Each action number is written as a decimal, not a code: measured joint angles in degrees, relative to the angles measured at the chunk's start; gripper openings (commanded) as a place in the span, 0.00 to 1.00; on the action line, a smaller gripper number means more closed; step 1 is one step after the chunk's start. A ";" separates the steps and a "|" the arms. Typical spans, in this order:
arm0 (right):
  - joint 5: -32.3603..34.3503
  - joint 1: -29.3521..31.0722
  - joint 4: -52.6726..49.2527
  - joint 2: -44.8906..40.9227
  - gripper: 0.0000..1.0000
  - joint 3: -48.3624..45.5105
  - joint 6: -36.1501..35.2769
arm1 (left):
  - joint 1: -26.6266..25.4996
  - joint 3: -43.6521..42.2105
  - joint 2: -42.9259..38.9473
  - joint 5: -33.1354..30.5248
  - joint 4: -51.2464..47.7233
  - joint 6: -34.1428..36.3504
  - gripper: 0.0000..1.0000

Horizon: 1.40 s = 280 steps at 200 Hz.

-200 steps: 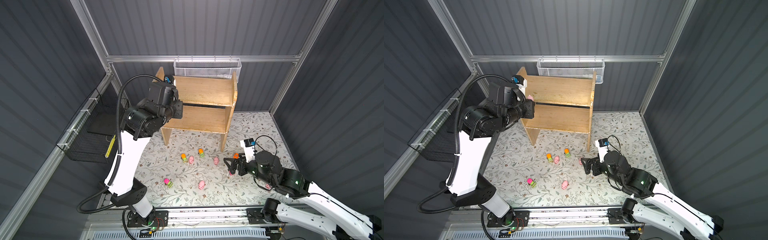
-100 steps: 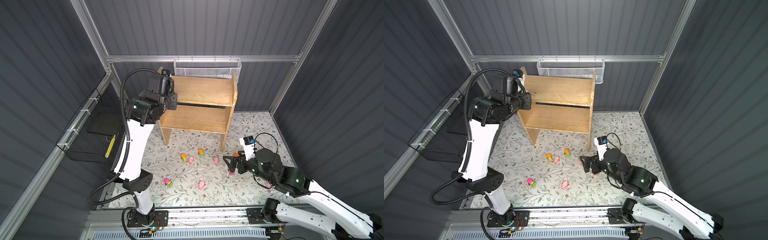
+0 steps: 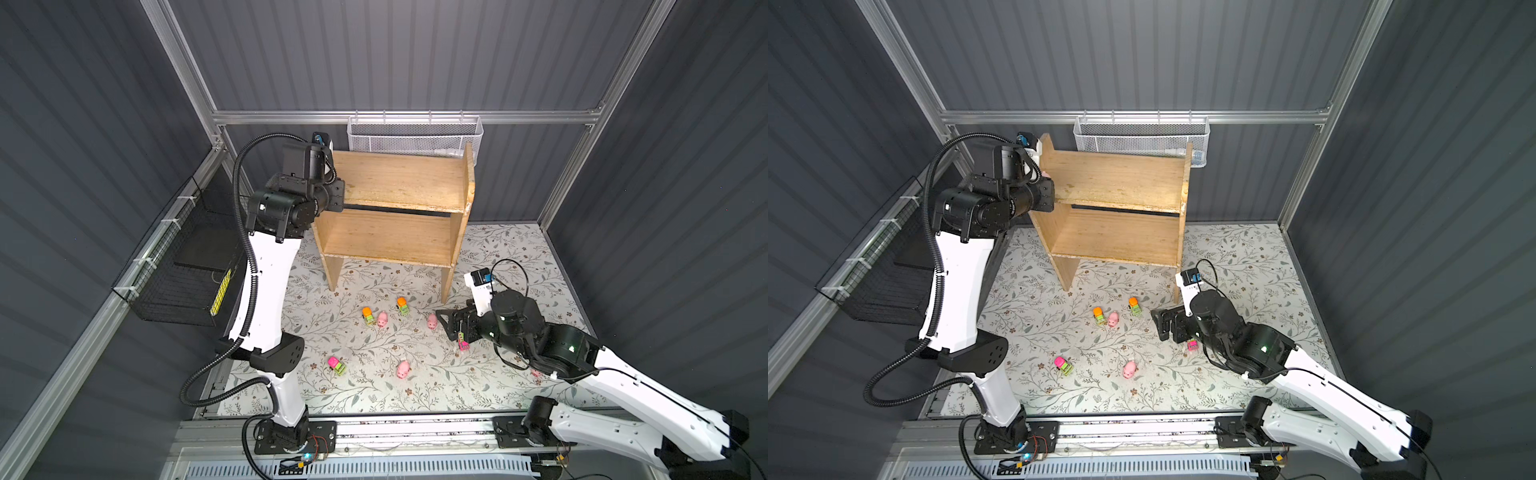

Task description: Place and organize the plastic toys onto the shelf

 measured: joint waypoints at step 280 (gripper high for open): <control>-4.94 0.00 1.49 15.08 0.99 30.91 -14.45 | 2.03 -2.38 0.90 0.02 1.29 1.81 0.54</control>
